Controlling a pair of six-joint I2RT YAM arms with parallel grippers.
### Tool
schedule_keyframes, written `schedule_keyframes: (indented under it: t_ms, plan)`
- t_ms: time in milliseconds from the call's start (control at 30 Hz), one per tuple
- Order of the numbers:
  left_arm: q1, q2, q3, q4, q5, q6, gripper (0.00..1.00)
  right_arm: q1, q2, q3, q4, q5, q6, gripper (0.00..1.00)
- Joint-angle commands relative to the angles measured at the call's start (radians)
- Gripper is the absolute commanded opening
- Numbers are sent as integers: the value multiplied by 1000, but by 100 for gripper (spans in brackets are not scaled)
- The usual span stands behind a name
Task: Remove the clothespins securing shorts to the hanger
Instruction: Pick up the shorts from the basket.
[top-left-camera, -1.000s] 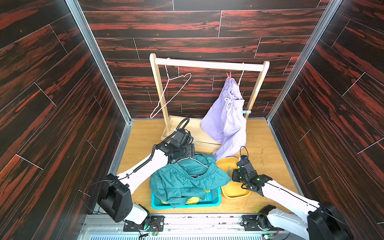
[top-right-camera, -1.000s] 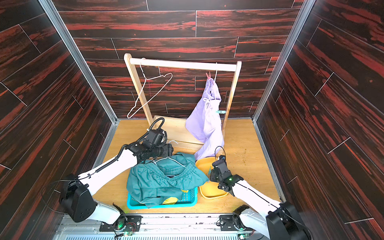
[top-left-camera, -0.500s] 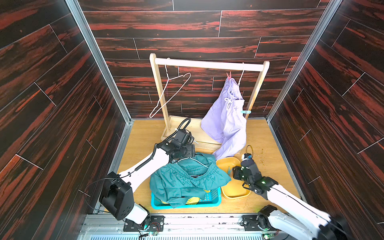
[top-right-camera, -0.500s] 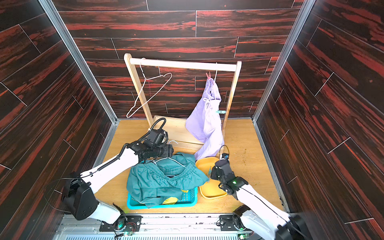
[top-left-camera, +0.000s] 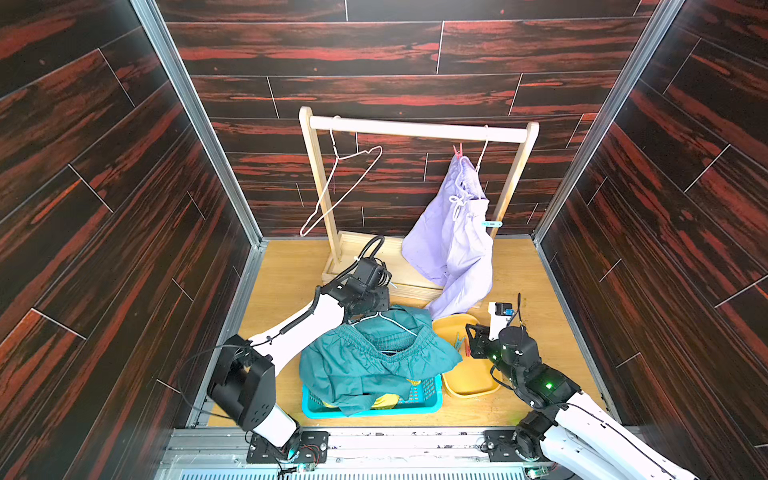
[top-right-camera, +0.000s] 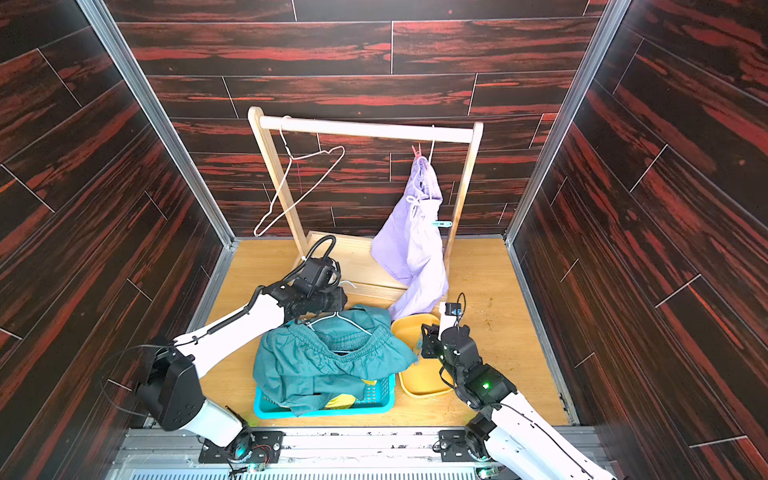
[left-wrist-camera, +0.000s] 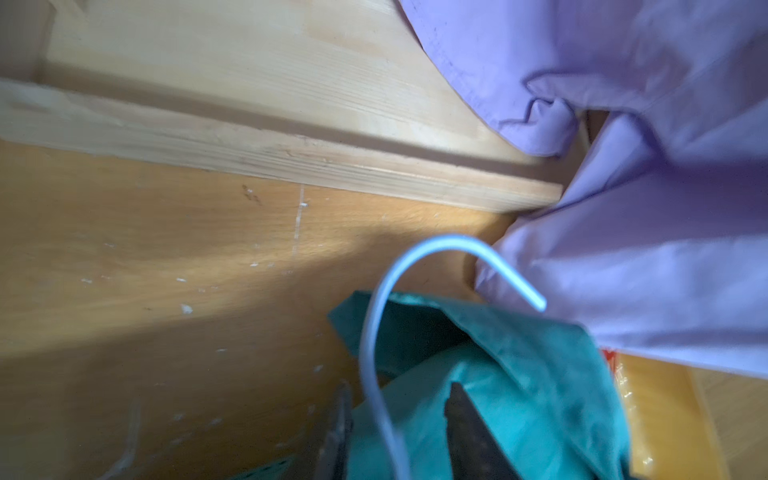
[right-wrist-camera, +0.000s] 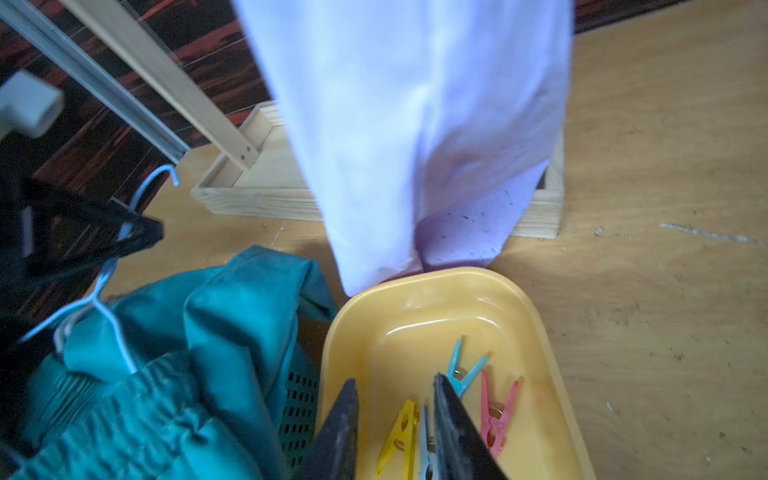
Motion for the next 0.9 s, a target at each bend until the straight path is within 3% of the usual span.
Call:
schedule_keyframes:
  t_ms: [0, 233, 400, 600, 867]
  plan:
    - [-3, -3, 1, 53, 14, -11, 24, 48, 5, 52, 17, 45, -40, 32]
    - [-3, -76, -24, 108, -12, 15, 2, 93, 81, 120, 38, 52, -76, 32]
    - [-4, -174, -67, 176, -36, 51, 0, 118, 122, 173, 74, 41, -114, 32]
    - [-12, -399, -204, 432, -106, 83, 0, 146, 185, 279, 121, 14, -181, 34]
    - [-55, -610, -300, 661, -240, 249, 0, 188, 310, 440, 213, -61, -298, 43]
